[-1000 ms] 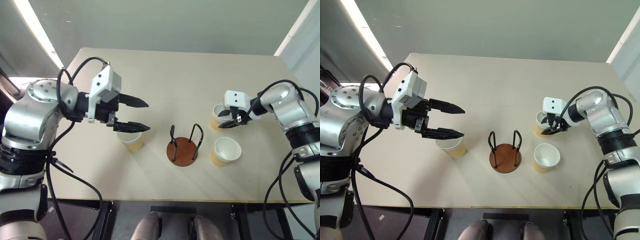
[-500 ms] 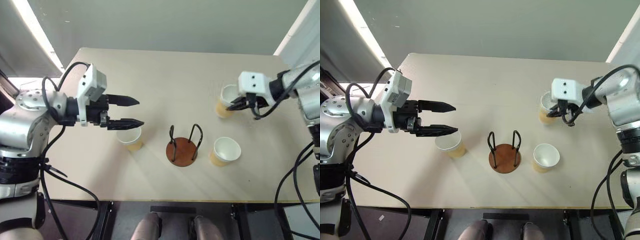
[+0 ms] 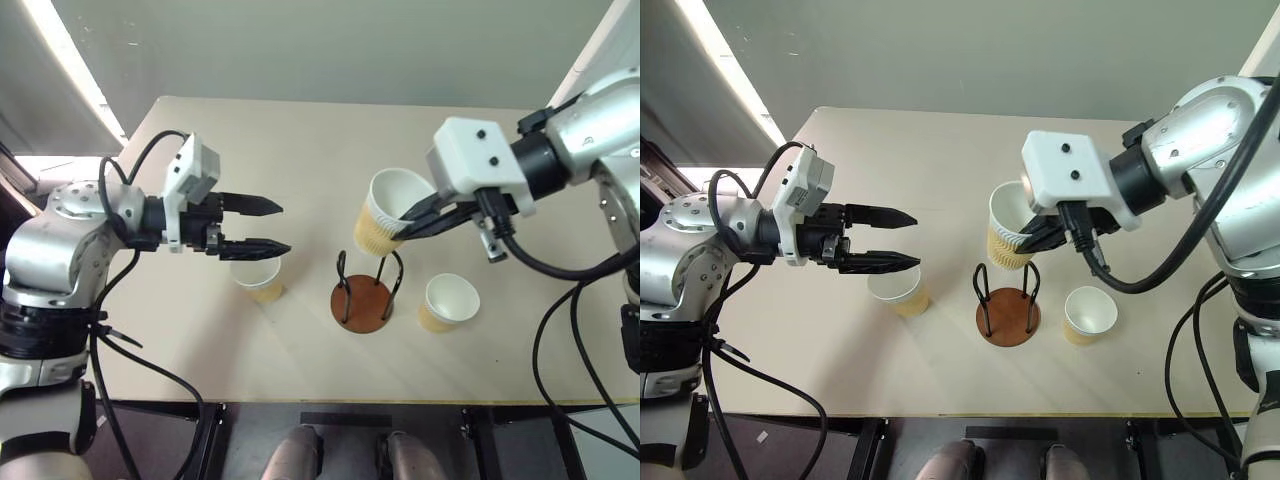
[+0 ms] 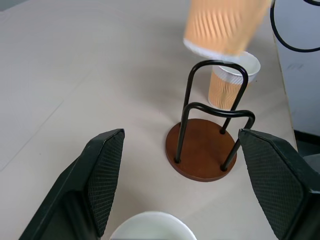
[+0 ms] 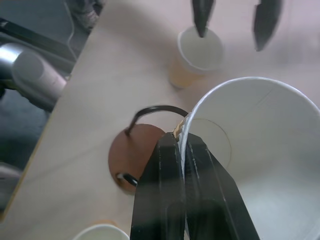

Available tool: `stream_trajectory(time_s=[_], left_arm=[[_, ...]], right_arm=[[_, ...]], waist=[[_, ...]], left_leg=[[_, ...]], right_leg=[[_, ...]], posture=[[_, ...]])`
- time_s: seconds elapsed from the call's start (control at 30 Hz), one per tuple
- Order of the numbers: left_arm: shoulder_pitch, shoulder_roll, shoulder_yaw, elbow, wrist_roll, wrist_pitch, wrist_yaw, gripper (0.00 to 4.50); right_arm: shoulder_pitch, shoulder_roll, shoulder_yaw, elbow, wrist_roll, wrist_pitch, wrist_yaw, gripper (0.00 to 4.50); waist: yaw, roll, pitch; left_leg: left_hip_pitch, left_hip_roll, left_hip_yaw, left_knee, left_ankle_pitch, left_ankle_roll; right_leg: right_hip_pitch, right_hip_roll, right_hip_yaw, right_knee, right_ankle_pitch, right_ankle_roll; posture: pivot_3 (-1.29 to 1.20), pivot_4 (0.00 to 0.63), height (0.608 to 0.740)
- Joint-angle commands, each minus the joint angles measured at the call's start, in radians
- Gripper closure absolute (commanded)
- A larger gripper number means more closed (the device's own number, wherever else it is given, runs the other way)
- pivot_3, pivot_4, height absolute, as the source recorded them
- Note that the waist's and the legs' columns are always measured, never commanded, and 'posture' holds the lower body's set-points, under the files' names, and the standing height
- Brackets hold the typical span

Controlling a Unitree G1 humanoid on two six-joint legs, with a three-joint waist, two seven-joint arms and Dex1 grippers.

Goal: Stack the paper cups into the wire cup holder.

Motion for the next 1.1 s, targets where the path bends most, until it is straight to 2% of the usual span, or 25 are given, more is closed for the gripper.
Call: stream_trajectory(time_s=[0.03, 0.43, 0.53, 0.8, 1.1], left_arm=[[-0.016, 0.0, 0.004, -0.02, -0.002, -0.015, -0.003, 0.58], [-0.016, 0.004, 0.002, -0.013, 0.0, -0.018, -0.003, 0.58], [-0.015, 0.003, 0.002, -0.013, 0.0, -0.02, -0.005, 0.58], [-0.007, 0.008, 0.008, -0.036, 0.0, -0.02, 0.006, 0.58], [0.055, 0.124, -0.04, -0.197, 0.097, -0.054, 0.016, 0.58]], right_arm=[[0.002, -0.011, 0.007, -0.019, 0.004, -0.011, -0.015, 4.45], [0.065, -0.014, 0.056, -0.029, -0.005, -0.057, -0.022, 4.45], [0.074, -0.002, 0.06, -0.039, 0.004, -0.042, -0.034, 3.84], [0.093, 0.015, 0.031, -0.028, 0.004, -0.03, -0.098, 0.99], [0.114, 0.048, -0.219, 0.054, 0.171, 0.185, -0.272, 0.99]], waist=[[0.0, 0.0, 0.0], [0.0, 0.0, 0.0], [0.0, 0.0, 0.0], [0.0, 0.0, 0.0], [0.0, 0.0, 0.0]], left_leg=[[0.0, 0.0, 0.0, 0.0, 0.0, 0.0], [0.0, 0.0, 0.0, -0.001, 0.001, 0.0], [0.0, 0.0, 0.0, -0.001, 0.001, 0.0], [0.0, 0.0, 0.0, -0.001, 0.001, 0.0], [0.0, 0.0, 0.0, -0.002, 0.001, 0.0]], right_leg=[[0.0, 0.0, 0.0, 0.0, 0.0, 0.0], [0.0, 0.0, 0.0, 0.0, 0.0, 0.0], [0.0, 0.0, 0.0, 0.0, 0.0, 0.0], [0.0, 0.0, 0.0, 0.001, 0.0, 0.0], [0.0, 0.0, 0.0, 0.0, 0.0, 0.0]], posture=[[0.0, 0.15, 0.74], [0.0, 0.15, 0.74], [0.0, 0.15, 0.74], [0.0, 0.15, 0.74], [0.0, 0.15, 0.74]])
